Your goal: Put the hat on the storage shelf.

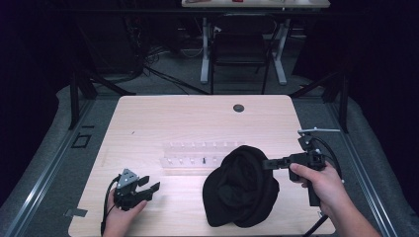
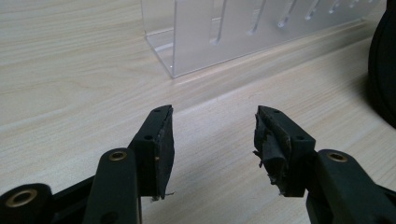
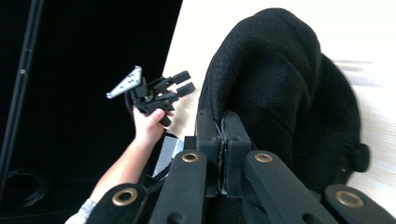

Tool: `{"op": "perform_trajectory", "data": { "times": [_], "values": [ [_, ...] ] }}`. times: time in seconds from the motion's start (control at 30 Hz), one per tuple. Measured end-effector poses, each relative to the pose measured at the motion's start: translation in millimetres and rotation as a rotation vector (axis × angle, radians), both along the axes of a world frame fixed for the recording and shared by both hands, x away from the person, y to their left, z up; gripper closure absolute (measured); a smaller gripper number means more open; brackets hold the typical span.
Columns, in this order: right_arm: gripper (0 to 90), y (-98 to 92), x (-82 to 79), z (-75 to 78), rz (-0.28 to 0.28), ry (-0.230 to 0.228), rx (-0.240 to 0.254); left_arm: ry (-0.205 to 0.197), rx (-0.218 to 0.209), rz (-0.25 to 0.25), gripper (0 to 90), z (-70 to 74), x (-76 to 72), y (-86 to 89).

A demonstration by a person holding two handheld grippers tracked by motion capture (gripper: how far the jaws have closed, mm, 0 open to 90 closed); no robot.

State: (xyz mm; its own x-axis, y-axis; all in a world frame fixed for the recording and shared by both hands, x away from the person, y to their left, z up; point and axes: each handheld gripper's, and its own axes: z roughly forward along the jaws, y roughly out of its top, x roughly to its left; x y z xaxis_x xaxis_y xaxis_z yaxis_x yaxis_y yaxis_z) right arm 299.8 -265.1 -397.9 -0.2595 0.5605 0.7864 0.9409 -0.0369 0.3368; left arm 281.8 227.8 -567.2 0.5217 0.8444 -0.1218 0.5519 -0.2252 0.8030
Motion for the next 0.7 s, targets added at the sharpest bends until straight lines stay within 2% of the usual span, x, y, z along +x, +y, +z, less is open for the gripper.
{"op": "perform_trajectory", "data": {
  "times": [0.33,0.7],
  "values": [
    [88.2,2.7,1.2,17.6,-0.009,-0.032,0.026,-0.002,-0.005,0.001,47.6,0.4,-0.3,0.1],
    [88.2,-0.3,1.8,29.3,-0.020,-0.049,0.053,0.000,-0.007,0.002,44.3,0.2,0.4,0.3]
  ]
}}
